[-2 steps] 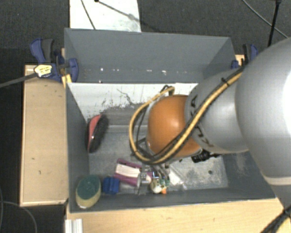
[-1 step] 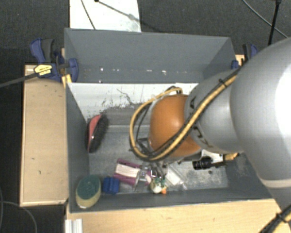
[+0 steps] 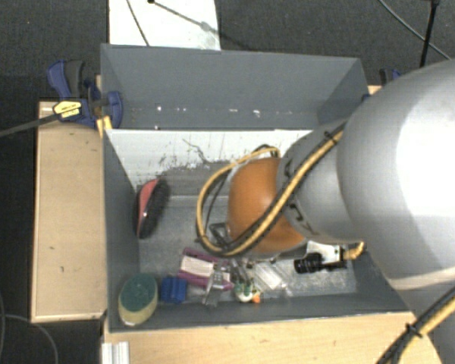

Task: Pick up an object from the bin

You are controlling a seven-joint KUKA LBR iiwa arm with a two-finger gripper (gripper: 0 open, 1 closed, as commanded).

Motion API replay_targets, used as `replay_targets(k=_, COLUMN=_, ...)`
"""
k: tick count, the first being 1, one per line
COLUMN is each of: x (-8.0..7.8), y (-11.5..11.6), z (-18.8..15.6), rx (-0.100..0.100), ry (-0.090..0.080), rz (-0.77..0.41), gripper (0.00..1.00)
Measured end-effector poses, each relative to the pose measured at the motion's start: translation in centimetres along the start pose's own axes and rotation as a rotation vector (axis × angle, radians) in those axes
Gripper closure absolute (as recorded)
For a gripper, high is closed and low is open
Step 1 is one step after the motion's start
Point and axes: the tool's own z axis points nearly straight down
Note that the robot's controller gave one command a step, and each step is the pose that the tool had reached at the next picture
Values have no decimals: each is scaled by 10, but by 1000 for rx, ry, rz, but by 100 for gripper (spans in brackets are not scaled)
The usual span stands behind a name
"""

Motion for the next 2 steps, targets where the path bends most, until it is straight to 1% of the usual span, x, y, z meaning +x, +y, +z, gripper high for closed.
replay_targets(k=1, x=0, y=0, z=0, rx=-1, ry=-1, rz=3, gripper=0)
replay_targets(k=2, x=-1, y=0, z=0, rx=-1, ry=-1, rz=4, gripper=100)
